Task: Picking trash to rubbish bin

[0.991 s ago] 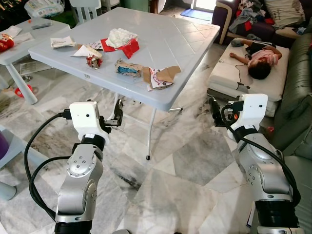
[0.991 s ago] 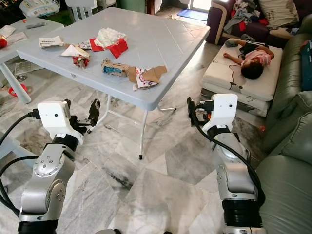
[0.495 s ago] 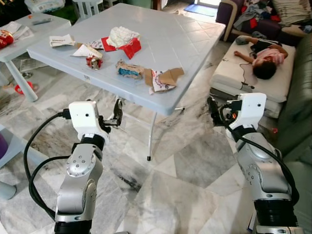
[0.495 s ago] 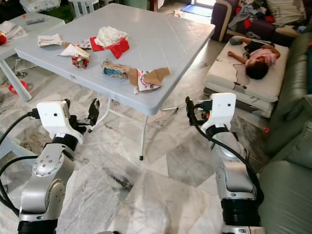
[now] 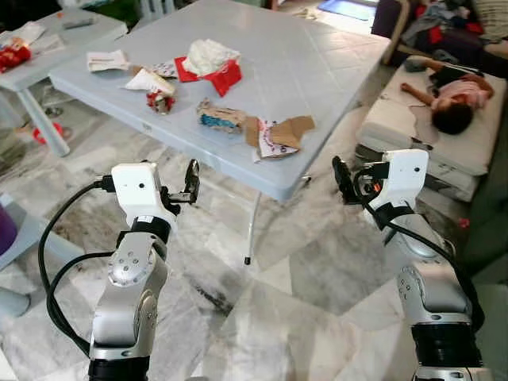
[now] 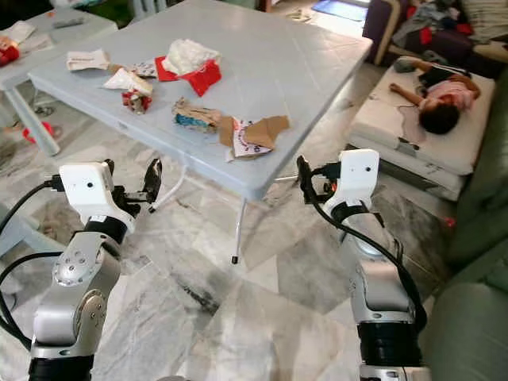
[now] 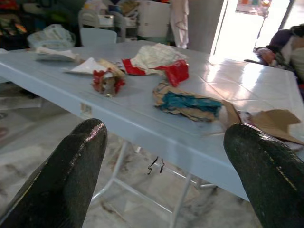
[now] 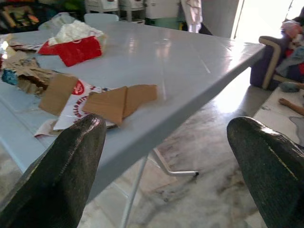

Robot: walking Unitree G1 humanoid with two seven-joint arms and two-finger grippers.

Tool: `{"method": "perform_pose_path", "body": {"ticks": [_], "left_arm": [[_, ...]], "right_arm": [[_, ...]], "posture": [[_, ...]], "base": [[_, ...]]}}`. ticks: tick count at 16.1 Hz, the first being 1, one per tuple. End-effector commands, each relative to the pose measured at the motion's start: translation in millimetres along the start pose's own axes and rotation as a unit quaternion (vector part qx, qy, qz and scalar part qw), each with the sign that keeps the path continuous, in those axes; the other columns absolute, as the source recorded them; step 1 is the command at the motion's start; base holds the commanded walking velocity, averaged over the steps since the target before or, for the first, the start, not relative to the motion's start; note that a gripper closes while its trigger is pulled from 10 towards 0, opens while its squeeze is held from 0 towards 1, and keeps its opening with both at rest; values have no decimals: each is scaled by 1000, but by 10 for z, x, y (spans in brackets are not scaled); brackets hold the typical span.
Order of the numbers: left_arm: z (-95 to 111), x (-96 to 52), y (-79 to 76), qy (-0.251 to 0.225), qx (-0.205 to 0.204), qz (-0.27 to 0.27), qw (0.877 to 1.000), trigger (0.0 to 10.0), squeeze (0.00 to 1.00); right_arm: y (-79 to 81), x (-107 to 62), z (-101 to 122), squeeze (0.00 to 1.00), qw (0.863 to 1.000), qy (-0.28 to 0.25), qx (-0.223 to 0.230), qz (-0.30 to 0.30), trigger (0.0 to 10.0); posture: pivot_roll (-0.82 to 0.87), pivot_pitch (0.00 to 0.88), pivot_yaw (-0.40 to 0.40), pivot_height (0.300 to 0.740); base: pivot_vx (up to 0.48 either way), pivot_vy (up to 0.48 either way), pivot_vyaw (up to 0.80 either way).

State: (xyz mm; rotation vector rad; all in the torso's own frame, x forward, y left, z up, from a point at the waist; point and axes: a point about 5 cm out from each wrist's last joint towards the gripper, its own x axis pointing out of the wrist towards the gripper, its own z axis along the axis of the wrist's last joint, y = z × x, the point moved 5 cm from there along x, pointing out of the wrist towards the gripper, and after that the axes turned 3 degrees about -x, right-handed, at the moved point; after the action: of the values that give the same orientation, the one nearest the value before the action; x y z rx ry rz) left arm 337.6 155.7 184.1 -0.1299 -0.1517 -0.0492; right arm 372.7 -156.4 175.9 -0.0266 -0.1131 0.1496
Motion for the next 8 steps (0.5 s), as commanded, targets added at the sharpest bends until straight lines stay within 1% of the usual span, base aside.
{"method": "perform_pose_path", "body": {"ticks": [1,8], "left_arm": [[14,-1,-8,0,-2,-1,1000,10000,0],[6,1,-5,2,-4,2,1000,10000,0]], "right_arm": [[-12,9,22,0,1000,-3,-2,1,10000],[44,11,22,0,1000,-3,-4,15,10000]], "posture": [[141,116,-46,740],[140,118,-48,740]], "base": [[319,0,0],[312,253,0]]}}
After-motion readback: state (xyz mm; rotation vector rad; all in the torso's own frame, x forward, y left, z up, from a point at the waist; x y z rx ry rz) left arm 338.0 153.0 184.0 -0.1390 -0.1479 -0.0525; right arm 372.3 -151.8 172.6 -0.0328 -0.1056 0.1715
